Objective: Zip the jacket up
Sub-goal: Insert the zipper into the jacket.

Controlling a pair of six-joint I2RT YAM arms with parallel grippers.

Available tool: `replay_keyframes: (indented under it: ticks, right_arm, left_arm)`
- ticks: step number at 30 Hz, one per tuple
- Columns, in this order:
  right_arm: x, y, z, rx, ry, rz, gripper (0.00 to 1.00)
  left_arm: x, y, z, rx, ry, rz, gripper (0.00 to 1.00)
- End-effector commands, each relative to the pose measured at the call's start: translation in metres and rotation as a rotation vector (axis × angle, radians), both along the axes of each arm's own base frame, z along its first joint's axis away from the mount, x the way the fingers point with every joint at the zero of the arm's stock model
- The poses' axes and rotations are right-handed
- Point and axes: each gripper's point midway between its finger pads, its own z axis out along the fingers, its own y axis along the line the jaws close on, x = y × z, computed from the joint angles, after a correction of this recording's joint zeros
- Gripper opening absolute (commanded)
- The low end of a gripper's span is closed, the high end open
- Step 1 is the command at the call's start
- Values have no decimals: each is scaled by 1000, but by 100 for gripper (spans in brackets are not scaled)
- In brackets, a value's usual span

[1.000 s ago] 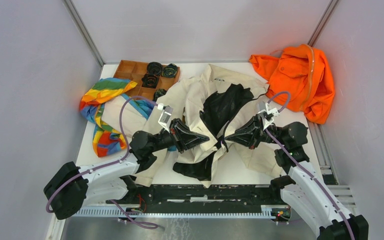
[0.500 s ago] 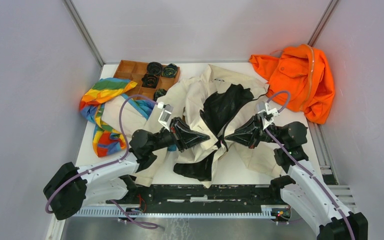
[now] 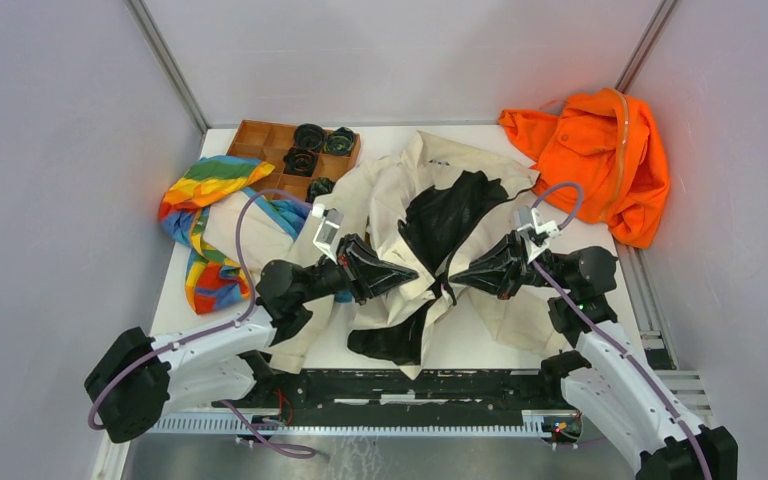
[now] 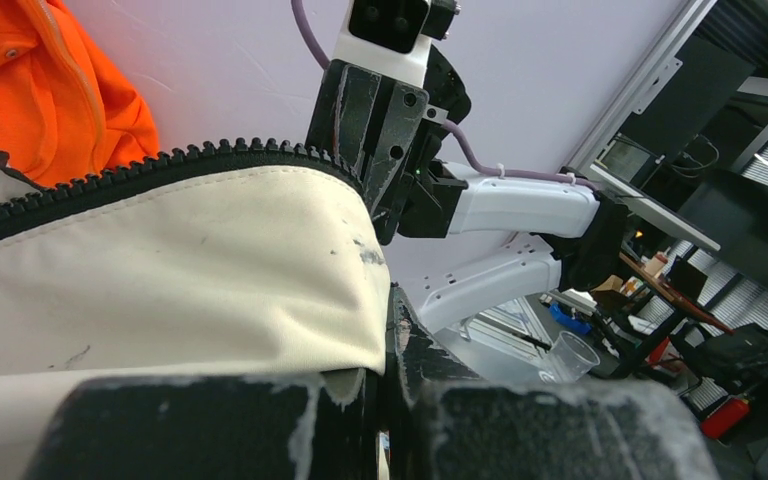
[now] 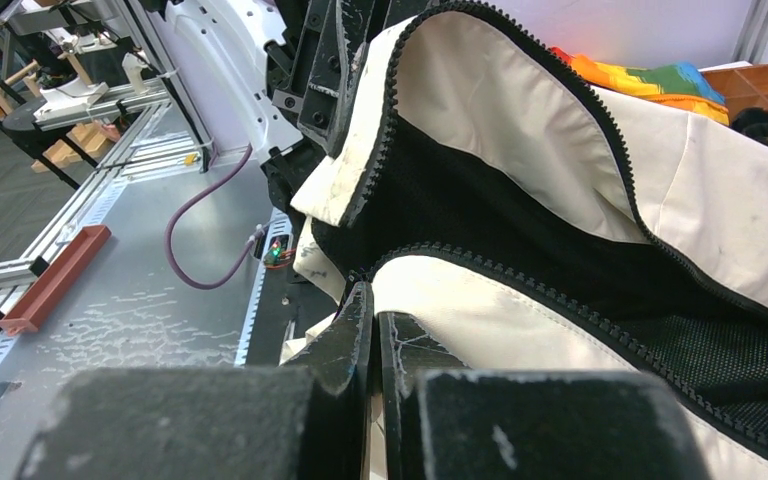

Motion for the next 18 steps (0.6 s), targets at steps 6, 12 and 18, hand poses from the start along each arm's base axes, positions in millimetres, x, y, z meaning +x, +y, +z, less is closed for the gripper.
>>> replay_keyframes:
  ticks: [6, 12, 18]
  right_arm:
    - [-6, 1, 34, 32, -154, 23, 5]
    - [-2, 3, 46, 29, -215, 26, 5]
    - [-1, 3, 42, 23, -205, 22, 5]
  left_arm:
    - [-10, 11, 56, -132, -127, -3, 2]
    - [-13, 11, 68, -148, -159, -12, 2]
    - [-12, 11, 69, -141, -176, 0, 2]
